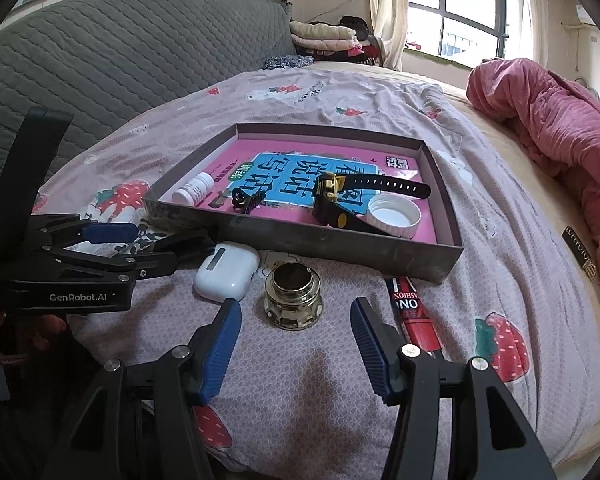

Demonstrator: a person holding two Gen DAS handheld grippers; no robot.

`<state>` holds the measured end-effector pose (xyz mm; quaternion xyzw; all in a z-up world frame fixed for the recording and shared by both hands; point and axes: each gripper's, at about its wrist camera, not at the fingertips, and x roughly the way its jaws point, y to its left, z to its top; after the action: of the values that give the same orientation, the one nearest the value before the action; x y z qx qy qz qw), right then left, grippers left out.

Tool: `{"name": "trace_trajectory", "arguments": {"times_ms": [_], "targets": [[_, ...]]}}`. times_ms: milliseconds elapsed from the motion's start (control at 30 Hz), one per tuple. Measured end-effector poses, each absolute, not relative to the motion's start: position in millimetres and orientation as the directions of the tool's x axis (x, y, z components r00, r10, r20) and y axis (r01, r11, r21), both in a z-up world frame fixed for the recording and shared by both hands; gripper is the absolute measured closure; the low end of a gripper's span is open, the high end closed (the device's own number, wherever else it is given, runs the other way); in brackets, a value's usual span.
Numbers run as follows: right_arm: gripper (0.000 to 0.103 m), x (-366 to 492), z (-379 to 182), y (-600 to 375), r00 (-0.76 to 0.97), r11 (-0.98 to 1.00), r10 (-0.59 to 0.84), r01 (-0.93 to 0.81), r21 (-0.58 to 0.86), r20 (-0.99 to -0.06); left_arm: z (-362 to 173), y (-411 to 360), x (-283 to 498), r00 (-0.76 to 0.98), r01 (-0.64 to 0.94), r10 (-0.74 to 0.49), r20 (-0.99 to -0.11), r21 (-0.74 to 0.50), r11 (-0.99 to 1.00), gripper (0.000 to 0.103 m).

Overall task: Organize rigid objects
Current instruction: 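Move the right tool toward the brass jar while the left tool approaches the black-gold clipper, then close the right tool around the brass jar while the left tool closes on the clipper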

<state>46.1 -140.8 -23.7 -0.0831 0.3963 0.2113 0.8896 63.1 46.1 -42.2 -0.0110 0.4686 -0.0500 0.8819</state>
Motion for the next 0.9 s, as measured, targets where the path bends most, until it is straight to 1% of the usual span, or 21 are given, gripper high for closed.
{"name": "trace_trajectory", "arguments": {"times_ms": [200, 433, 533, 733, 900], "targets": [[0.047, 49.9, -29.2, -138.5, 0.587, 0.896, 0.31, -0.444, 0.022, -0.748, -48.8, 51.3, 72.1, 0.544, 0.078, -0.106, -0.833, -0.076, 0.994, 0.032], [0.047, 53.2, -34.5, -137.7, 0.584, 0.897, 0.306, -0.442, 0.022, -0.752, -51.5, 47.4, 77.2, 0.548, 0.114, -0.12, -0.828, -0.069, 0.991, 0.032], [0.047, 56.5, -38.6, -134.5, 0.58, 0.895, 0.304, -0.446, 0.017, -0.756, -52.4, 46.2, 81.0, 0.547, 0.127, -0.147, -0.824, -0.092, 0.988, 0.033], [0.047, 65.1, -47.8, -132.9, 0.577, 0.903, 0.295, -0.43, 0.024, -0.762, -54.6, 44.4, 83.8, 0.541, 0.15, -0.19, -0.819, -0.128, 0.98, 0.039], [0.047, 72.7, -54.7, -134.6, 0.57, 0.907, 0.289, -0.42, 0.029, -0.769, -57.0, 43.3, 85.6, 0.537, 0.162, -0.207, -0.818, -0.14, 0.977, 0.043]]}}
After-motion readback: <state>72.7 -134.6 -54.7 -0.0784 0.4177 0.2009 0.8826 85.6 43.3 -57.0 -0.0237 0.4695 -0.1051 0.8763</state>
